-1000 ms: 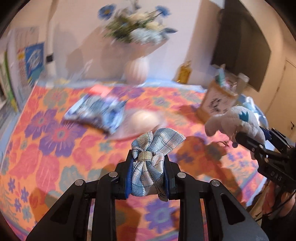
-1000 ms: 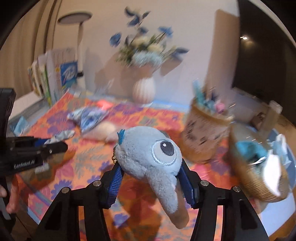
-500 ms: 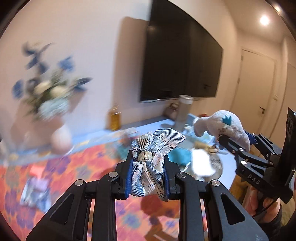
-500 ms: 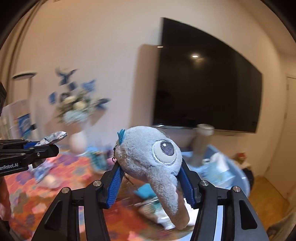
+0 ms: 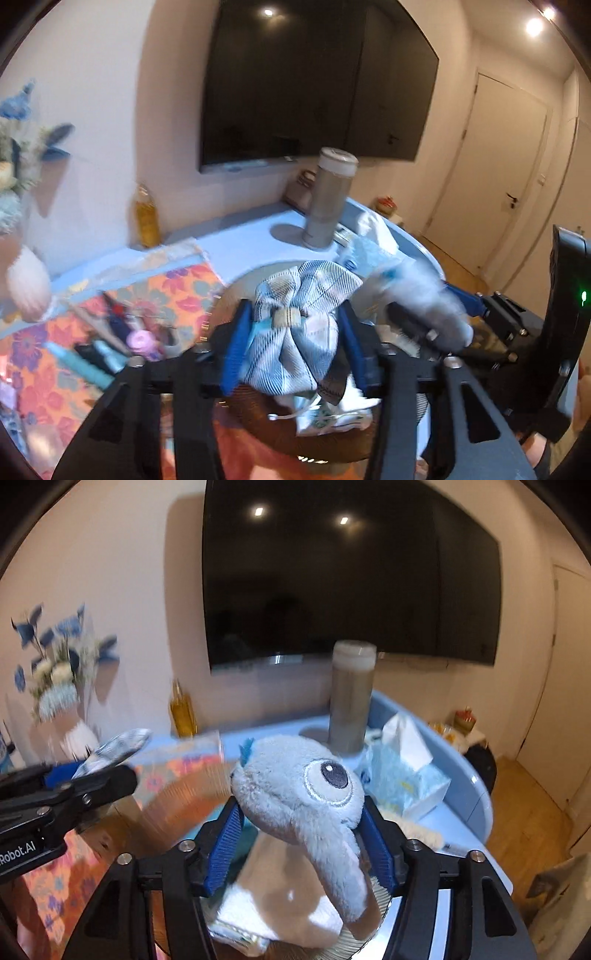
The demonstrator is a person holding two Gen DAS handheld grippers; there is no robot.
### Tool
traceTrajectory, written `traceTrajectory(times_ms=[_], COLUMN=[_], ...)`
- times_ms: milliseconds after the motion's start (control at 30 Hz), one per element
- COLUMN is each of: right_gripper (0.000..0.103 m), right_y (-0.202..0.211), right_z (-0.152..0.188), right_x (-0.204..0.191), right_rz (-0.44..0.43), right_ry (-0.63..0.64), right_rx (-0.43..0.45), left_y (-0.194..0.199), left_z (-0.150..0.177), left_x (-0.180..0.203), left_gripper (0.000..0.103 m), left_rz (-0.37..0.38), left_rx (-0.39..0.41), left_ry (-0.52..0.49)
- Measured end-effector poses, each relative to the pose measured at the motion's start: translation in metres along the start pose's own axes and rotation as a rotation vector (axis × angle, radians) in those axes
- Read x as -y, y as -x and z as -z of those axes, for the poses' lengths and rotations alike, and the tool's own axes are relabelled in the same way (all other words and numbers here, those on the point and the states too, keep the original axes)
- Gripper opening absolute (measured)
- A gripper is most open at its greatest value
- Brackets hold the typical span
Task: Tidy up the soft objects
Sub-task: 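Carry the plaid bow and grey plush into the gold bowl and release both, then move both open tools back over the table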
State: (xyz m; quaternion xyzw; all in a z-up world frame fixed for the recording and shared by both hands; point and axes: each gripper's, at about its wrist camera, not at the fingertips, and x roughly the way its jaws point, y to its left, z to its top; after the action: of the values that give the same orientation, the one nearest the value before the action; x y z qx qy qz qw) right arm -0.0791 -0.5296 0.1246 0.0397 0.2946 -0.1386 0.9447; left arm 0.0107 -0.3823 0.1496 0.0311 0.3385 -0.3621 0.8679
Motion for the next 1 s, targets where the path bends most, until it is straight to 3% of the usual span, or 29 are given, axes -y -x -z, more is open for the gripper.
traceTrajectory(times_ms=[33, 67, 100, 200, 267, 333, 400, 500, 600, 667, 733, 800, 867, 1000], right_gripper=[0.073, 0.085, 0.088, 0.089, 0.089, 0.089, 0.089, 0.089, 0.091, 0.103, 0.103, 0.103, 0.103, 0.103], right_y=[0.003, 0.007, 0.01, 0.021, 0.023, 0.034, 0.046, 0.066, 0.084, 0.091, 0.092, 0.092, 0.092, 0.083], right_z=[0.003, 0.007, 0.009, 0.015, 0.018, 0.021, 0.022, 0.021, 0.024, 0.035, 0.05, 0.064, 0.076, 0.094], right_x=[-0.001, -0.002, -0.001, 0.009, 0.011, 0.005, -0.007, -0.035, -0.068, -0.096, -0.139, -0.181, -0.221, -0.274], right_rz=[-0.005, -0.024, -0.041, -0.115, -0.171, -0.247, -0.276, -0.314, -0.489, -0.653, -0.805, -0.813, -0.786, -0.792], right_ry=[0.008, 0.014, 0.013, -0.041, -0.083, -0.099, -0.086, -0.05, -0.046, -0.046, 0.008, 0.083, 0.174, 0.254], right_rx=[0.0, 0.003, 0.01, 0.001, -0.056, -0.054, -0.039, -0.011, -0.001, -0.015, -0.062, -0.094, -0.119, -0.161], left_y=[-0.005, -0.008, -0.008, 0.004, 0.018, 0.035, 0.061, 0.113, 0.167, 0.204, 0.251, 0.289, 0.317, 0.329], left_z=[-0.001, 0.002, 0.003, 0.01, 0.016, 0.021, 0.026, 0.032, 0.038, 0.04, 0.044, 0.048, 0.058, 0.093], left_x=[0.001, 0.001, 0.001, -0.004, -0.013, -0.023, -0.031, -0.045, -0.064, -0.075, -0.086, -0.099, -0.113, -0.149], left_gripper=[0.073, 0.08, 0.084, 0.084, 0.084, 0.084, 0.084, 0.084, 0.084, 0.084, 0.091, 0.103, 0.102, 0.102], left_rz=[0.012, 0.026, 0.033, 0.055, 0.131, 0.224, 0.225, 0.155, 0.124, 0.116, 0.035, -0.094, -0.229, -0.37], left_rx=[-0.02, -0.047, -0.051, -0.059, -0.095, -0.104, -0.08, -0.015, 0.028, 0.07, 0.131, 0.167, 0.19, 0.159], left_ry=[0.002, 0.006, 0.009, 0.013, 0.053, 0.104, 0.109, 0.094, 0.108, 0.114, 0.102, 0.103, 0.099, 0.13])
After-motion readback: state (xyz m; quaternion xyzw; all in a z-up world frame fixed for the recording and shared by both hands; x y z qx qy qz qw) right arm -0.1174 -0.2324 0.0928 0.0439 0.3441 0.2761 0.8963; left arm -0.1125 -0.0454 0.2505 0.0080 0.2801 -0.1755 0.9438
